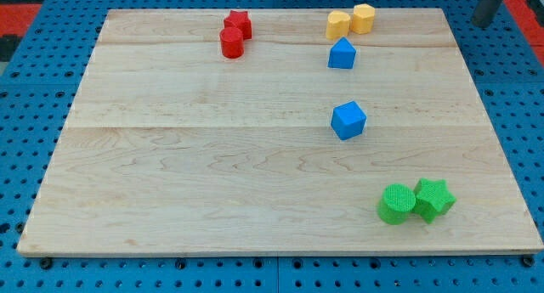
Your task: Push the yellow hexagon closer to the red star
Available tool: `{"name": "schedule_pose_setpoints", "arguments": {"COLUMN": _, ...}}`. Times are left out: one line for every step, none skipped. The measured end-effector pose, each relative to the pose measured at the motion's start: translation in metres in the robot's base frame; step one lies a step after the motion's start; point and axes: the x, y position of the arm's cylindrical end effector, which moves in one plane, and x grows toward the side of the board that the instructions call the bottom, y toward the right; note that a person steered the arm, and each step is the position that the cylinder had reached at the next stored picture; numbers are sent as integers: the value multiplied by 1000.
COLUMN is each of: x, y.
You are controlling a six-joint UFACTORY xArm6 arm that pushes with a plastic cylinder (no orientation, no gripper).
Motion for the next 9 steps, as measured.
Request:
{"name": "schedule_pose_setpoints", "arguments": {"x": -11, "y": -41}}
{"name": "schedule_pose_setpoints", "arguments": {"x": -24, "y": -101}}
{"name": "schedule_pose_setpoints", "arguments": {"x": -29, "y": -150}}
{"name": "schedule_pose_setpoints", "arguments": {"x": -16, "y": -215}}
{"name": "schedule_pose_setpoints", "arguments": {"x": 2, "y": -273}}
{"name": "schedule_pose_setpoints", "arguments": {"x": 0, "y": -268}}
{"name": "schedule_pose_setpoints", "arguments": {"x": -29, "y": -226}}
{"name": "schedule_pose_setpoints", "arguments": {"x": -39, "y": -287}}
{"name": "schedule_pose_setpoints", "arguments": {"x": -25, "y": -345}}
